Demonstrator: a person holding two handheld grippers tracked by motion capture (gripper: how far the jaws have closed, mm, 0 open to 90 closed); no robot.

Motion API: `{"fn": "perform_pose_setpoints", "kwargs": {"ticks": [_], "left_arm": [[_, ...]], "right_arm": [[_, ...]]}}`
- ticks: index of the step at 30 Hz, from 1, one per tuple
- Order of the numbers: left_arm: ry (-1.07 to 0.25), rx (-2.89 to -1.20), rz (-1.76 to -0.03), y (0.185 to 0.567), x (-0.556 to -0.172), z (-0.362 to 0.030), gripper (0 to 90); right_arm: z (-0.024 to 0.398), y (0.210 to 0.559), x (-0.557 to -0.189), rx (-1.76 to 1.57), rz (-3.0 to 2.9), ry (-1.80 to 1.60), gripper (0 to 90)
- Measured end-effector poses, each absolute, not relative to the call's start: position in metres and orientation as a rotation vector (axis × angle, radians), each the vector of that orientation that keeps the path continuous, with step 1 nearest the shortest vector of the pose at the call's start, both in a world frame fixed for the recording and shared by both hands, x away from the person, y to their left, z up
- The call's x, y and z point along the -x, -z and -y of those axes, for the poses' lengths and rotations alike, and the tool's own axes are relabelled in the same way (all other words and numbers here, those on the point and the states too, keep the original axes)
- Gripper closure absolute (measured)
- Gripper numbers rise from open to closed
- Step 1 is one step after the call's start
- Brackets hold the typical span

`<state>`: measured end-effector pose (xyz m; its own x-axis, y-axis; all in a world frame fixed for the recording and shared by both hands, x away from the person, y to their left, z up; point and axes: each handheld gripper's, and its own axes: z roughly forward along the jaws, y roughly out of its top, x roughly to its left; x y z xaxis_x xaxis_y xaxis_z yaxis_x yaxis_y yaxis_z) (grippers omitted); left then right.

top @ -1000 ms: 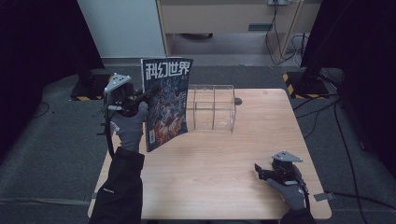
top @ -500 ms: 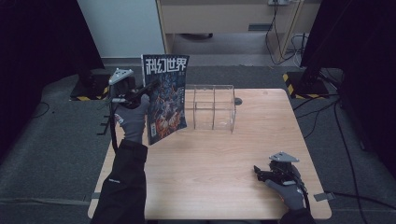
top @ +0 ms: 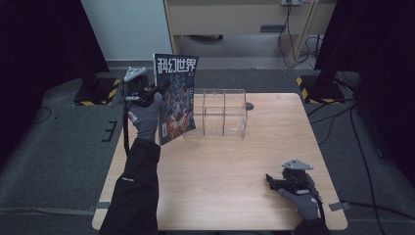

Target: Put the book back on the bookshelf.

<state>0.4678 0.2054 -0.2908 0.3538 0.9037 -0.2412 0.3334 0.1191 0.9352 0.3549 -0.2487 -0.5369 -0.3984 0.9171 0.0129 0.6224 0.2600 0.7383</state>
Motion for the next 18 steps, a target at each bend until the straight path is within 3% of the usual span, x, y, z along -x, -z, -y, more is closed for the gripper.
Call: {"fn": "perform_pose_setpoints", "kwargs": {"ticks": [18], "left_arm": [[-0.617,-1.463,-1.228,0.301,-0.494,-0.194,82.3]], "right_arm": [[0.249,0.538,-0.356,-1.393,-2.129,-0.94,11.6]]}}
